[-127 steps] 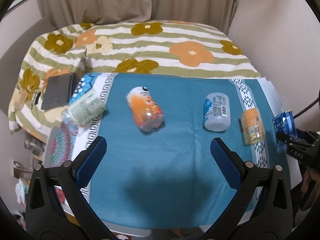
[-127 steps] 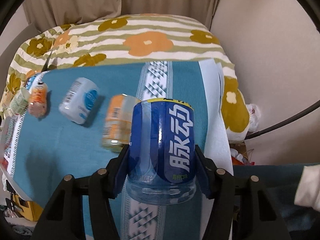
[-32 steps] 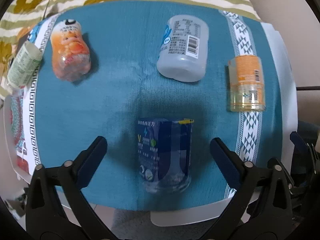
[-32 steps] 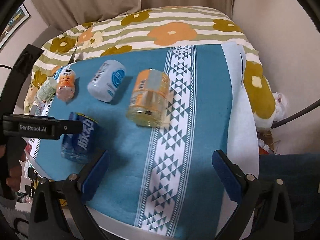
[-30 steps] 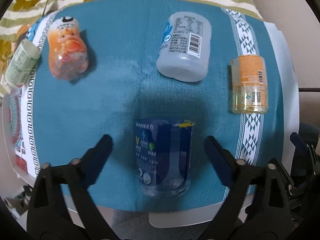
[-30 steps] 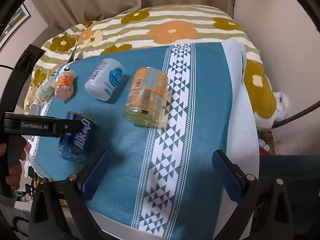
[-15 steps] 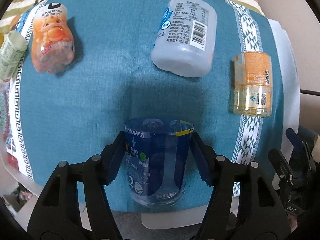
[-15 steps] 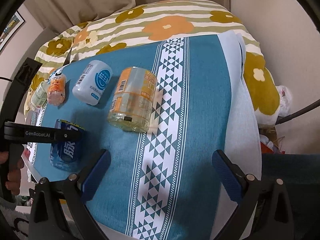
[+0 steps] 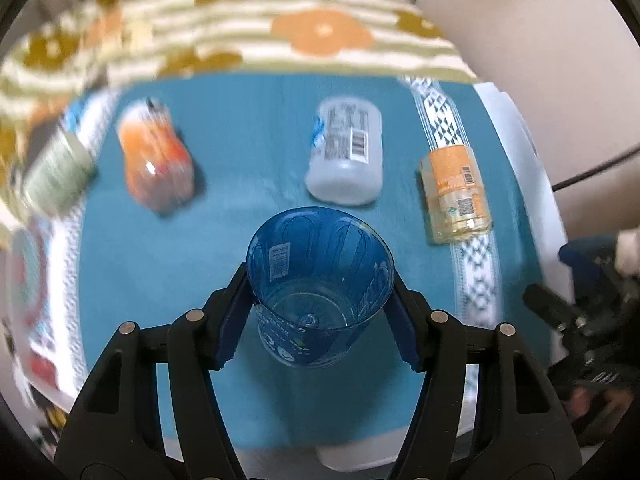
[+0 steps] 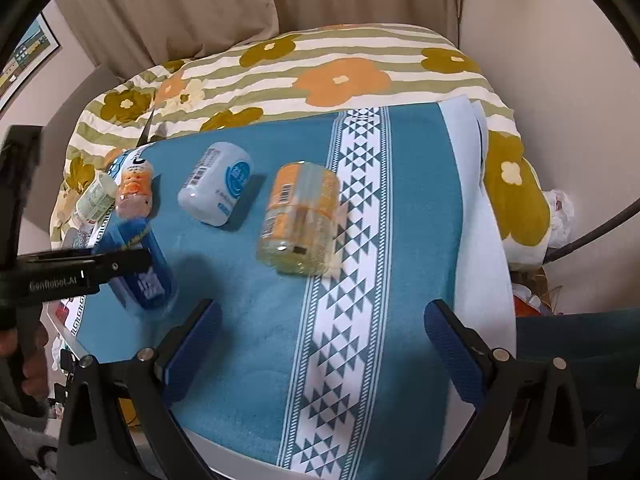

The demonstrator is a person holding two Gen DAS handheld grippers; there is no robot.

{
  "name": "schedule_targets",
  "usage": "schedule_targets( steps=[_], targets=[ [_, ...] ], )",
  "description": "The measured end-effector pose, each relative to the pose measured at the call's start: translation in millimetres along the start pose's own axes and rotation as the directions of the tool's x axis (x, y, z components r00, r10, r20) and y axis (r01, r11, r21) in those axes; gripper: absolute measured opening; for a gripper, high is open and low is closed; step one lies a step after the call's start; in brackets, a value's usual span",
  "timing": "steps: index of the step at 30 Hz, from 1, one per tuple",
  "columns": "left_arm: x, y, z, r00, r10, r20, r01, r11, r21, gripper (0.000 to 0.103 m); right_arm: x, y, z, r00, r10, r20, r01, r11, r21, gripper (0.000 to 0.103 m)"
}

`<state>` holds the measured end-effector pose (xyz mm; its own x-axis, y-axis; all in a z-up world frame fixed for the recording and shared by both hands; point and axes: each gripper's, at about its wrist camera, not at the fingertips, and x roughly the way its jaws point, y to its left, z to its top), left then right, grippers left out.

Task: Flip cup upright
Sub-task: 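Rotate the blue cup opening-up with the left tool and lower it to the cloth, then open the left tool to release the upright cup and withdraw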

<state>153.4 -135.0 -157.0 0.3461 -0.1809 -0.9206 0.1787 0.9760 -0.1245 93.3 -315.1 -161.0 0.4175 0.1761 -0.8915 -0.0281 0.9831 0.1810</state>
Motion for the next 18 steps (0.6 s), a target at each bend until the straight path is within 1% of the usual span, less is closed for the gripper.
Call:
schedule_targets(
  steps=[2, 4, 7, 9, 13, 16, 18],
  targets=[
    [-2, 1, -10, 0.997, 0.013, 0.07, -0.014, 1.0, 0.026, 0.067, 1, 5, -4, 1.0, 0.004, 0.0, -0.004, 1.0, -0.006, 0.101],
    [-4, 3, -25, 0.989, 0.024, 0.148, -0.032, 0.998, 0.052, 0.067, 2, 11, -9, 1.0, 0.0, 0.002, 0.0, 1.0, -0.019, 0.101],
    [5, 8, -35, 0.977, 0.05, 0.206, -0.066, 0.995, 0.07, 0.067, 6, 16, -16, 1.0, -0.014, 0.005, 0.014, 0.999, -0.033, 0.101],
    [4, 16, -42, 0.968, 0.036, 0.247, -0.052, 0.997, 0.058, 0.067, 9, 18, -20, 1.0, -0.015, 0.004, 0.015, 0.999, -0.032, 0.101],
    [6, 16, -49, 0.956, 0.024, 0.291, -0.041, 0.998, 0.052, 0.067, 12, 20, -28, 1.0, -0.015, 0.001, 0.015, 1.0, -0.027, 0.101],
    [6, 17, -55, 0.957, 0.018, 0.289, -0.031, 0.999, 0.039, 0.067, 13, 21, -32, 1.0, -0.02, -0.003, 0.02, 0.999, -0.031, 0.101],
    [8, 18, -58, 0.962, 0.017, 0.272, -0.026, 0.999, 0.03, 0.067, 13, 22, -35, 1.0, -0.02, -0.004, 0.02, 0.999, -0.034, 0.101]
  ],
)
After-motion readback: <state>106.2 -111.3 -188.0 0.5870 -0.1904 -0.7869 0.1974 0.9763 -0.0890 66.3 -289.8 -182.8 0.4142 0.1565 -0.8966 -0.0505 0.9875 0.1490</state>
